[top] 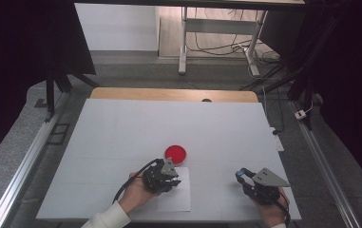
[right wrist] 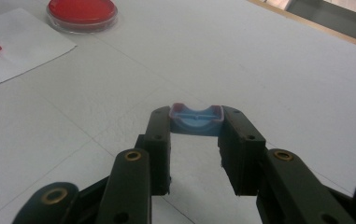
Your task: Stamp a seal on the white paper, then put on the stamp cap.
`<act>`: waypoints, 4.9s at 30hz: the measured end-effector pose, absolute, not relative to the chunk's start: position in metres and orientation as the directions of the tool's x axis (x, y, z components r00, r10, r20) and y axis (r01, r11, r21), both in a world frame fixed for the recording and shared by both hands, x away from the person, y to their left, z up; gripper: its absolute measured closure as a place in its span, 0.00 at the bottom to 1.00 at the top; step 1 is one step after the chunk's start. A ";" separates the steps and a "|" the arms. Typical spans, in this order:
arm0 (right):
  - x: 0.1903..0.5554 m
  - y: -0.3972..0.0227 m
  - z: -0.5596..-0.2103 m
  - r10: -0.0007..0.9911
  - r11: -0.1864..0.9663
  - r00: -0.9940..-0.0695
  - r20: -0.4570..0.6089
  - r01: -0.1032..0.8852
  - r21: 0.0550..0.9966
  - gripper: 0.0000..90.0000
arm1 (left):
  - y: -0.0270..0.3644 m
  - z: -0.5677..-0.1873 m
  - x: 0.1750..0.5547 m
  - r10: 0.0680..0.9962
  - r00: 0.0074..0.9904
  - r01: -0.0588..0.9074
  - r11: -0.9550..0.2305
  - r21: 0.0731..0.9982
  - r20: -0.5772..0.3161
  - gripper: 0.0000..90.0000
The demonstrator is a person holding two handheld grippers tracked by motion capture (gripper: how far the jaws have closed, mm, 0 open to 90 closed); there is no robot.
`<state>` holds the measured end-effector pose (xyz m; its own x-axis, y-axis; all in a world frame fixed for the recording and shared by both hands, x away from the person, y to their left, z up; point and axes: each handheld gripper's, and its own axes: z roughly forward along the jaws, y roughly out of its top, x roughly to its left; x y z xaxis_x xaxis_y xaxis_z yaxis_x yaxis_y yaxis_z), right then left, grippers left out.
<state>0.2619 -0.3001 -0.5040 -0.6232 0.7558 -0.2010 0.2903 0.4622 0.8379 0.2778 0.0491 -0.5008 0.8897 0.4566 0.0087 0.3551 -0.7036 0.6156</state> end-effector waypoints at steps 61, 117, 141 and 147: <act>0.262 -0.300 -0.504 0.758 0.461 -0.620 -0.201 0.293 0.837 0.72 | 0.092 -0.433 0.268 0.495 0.862 0.367 -0.458 0.810 -0.111 0.84; 0.264 -0.283 -0.507 0.738 0.454 -0.653 -0.170 0.294 0.841 0.72 | 0.111 -0.433 0.278 0.562 0.813 0.404 -0.362 0.840 -0.149 0.84; 0.262 -0.248 -0.509 0.710 0.451 -0.687 -0.156 0.274 0.849 0.72 | 0.109 -0.434 0.279 0.555 0.817 0.403 -0.358 0.842 -0.155 0.84; 0.262 -0.236 -0.511 0.688 0.468 -0.706 -0.164 0.260 0.845 0.72 | 0.109 -0.434 0.279 0.554 0.818 0.403 -0.358 0.842 -0.156 0.84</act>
<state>0.2617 -0.2358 -0.5110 -0.7065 0.6884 -0.1643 0.2599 0.4682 0.8445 0.2789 0.1088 -0.4344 0.8177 0.5542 -0.1555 0.4030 -0.3582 0.8422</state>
